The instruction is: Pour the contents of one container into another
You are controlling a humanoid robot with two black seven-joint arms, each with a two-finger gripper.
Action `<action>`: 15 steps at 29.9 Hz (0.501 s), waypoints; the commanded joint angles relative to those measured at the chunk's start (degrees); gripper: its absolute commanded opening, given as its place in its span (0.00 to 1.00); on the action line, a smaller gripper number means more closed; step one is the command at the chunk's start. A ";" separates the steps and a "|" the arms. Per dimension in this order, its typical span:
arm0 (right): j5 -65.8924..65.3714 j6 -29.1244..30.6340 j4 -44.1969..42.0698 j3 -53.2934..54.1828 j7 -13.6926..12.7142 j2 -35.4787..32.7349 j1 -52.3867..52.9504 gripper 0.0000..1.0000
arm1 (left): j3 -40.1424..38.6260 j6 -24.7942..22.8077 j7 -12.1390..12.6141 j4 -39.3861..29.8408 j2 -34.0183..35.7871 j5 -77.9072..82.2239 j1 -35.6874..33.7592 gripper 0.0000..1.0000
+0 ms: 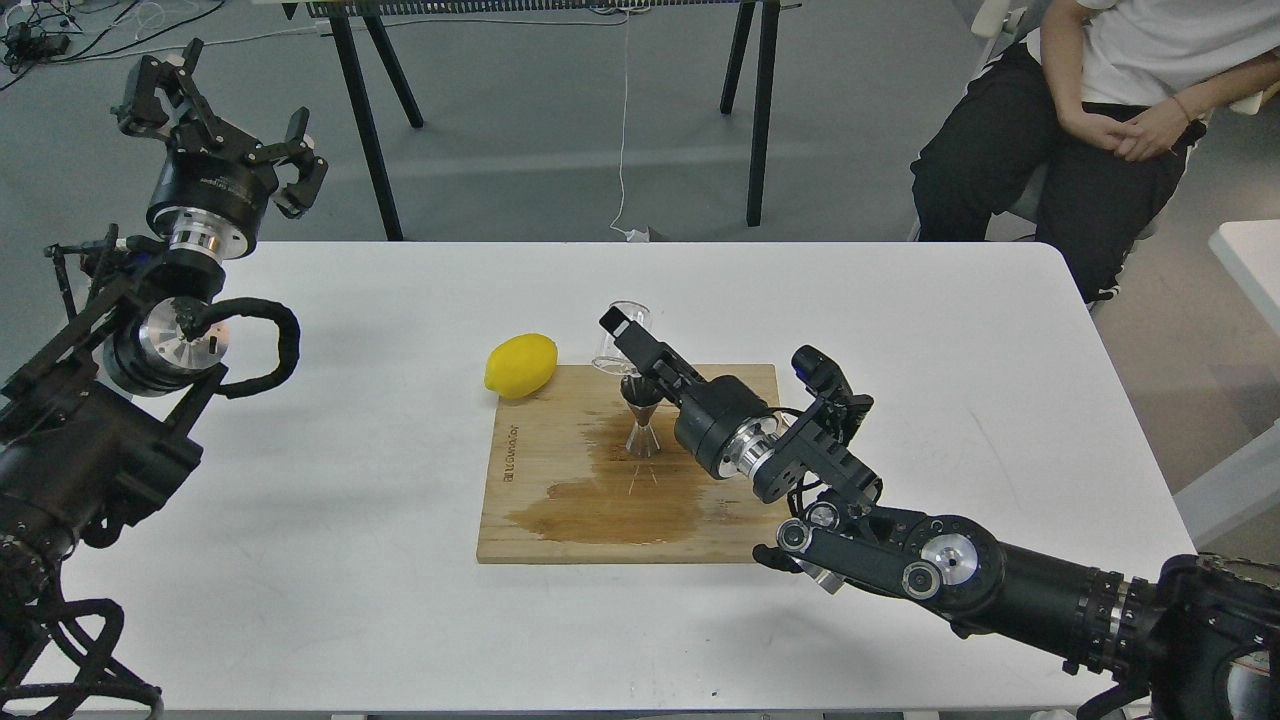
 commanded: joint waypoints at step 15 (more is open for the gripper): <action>-6.32 -0.78 0.09 -2.05 3.05 -4.11 -0.05 0.31 | -0.03 0.01 0.00 0.00 -0.15 0.00 0.09 1.00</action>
